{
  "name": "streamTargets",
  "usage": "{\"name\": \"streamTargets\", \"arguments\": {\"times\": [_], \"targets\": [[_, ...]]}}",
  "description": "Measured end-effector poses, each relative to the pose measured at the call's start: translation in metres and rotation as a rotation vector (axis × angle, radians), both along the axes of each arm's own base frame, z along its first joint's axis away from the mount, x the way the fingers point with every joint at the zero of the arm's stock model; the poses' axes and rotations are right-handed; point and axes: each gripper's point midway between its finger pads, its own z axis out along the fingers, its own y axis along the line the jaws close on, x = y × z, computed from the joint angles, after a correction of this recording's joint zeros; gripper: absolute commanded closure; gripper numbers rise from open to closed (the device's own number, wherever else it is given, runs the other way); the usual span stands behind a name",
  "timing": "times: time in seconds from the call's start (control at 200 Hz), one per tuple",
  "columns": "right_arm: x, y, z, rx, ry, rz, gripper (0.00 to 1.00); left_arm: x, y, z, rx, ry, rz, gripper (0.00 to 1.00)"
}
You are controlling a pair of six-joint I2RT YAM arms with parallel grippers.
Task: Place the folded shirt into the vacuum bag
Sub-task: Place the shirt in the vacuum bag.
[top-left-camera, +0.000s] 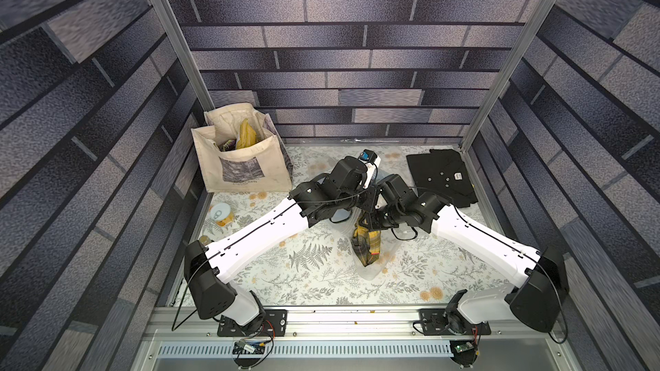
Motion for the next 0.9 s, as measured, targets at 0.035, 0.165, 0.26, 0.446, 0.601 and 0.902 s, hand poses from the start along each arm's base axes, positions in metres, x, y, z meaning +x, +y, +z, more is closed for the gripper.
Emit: {"name": "streamTargets", "arguments": {"times": [0.035,0.165,0.26,0.446,0.601,0.902], "targets": [[0.003,-0.002,-0.007,-0.013,-0.021,0.000,1.00,-0.001,0.001,-0.002,0.007,0.005,0.001,0.96],[0.006,-0.019,-0.058,-0.098,-0.017,-0.020,1.00,-0.001,0.007,-0.013,0.045,0.030,0.019,0.96],[0.000,-0.029,-0.091,-0.145,0.015,-0.027,1.00,-0.006,0.007,-0.020,0.059,0.049,0.006,0.96],[0.002,-0.028,-0.090,-0.141,0.002,-0.025,1.00,-0.010,0.002,-0.016,0.040,0.043,-0.014,0.96],[0.009,-0.023,-0.076,-0.140,-0.040,-0.005,1.00,-0.005,0.003,-0.005,0.012,0.011,0.004,0.96],[0.030,-0.007,-0.047,-0.095,-0.147,0.027,1.00,0.001,0.008,0.022,-0.047,-0.055,0.042,0.96]]}}
